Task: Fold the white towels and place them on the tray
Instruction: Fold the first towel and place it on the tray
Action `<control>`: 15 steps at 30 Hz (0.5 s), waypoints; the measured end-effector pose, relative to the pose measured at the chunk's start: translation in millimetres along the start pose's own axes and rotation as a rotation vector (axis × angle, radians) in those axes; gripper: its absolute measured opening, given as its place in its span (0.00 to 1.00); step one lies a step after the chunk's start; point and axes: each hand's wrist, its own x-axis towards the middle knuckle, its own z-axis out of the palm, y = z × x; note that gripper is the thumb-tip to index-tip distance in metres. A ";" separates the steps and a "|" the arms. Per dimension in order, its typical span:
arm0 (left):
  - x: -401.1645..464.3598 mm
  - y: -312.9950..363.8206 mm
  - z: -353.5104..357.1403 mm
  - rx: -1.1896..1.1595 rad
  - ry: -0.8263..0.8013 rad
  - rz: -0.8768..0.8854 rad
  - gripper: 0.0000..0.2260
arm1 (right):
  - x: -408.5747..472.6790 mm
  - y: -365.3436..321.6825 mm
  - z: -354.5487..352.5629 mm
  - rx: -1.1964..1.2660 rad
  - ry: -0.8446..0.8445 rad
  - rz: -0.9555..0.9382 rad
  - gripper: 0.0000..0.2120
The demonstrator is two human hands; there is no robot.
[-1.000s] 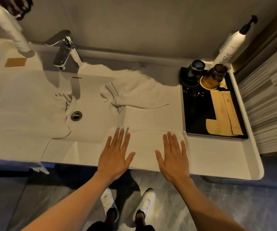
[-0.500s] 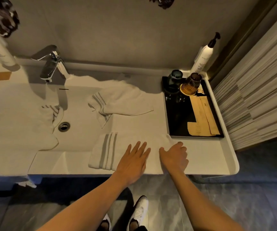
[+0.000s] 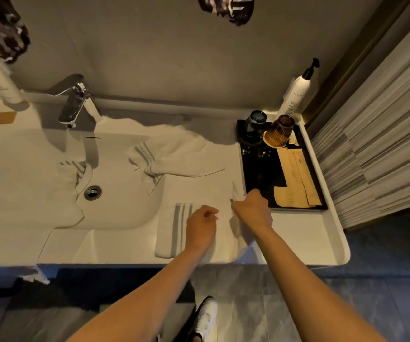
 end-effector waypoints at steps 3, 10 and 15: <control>-3.9 -3.7 -41.6 -0.159 0.060 -0.173 0.12 | -8.6 -12.6 16.9 0.065 -0.091 -0.013 0.26; 2.2 -30.2 -85.3 -0.565 -0.029 -0.574 0.16 | -46.1 -48.4 80.0 0.035 -0.247 -0.206 0.13; -1.9 -38.4 -107.7 -0.733 -0.001 -0.570 0.18 | -68.2 -48.7 118.5 0.054 -0.312 -0.284 0.20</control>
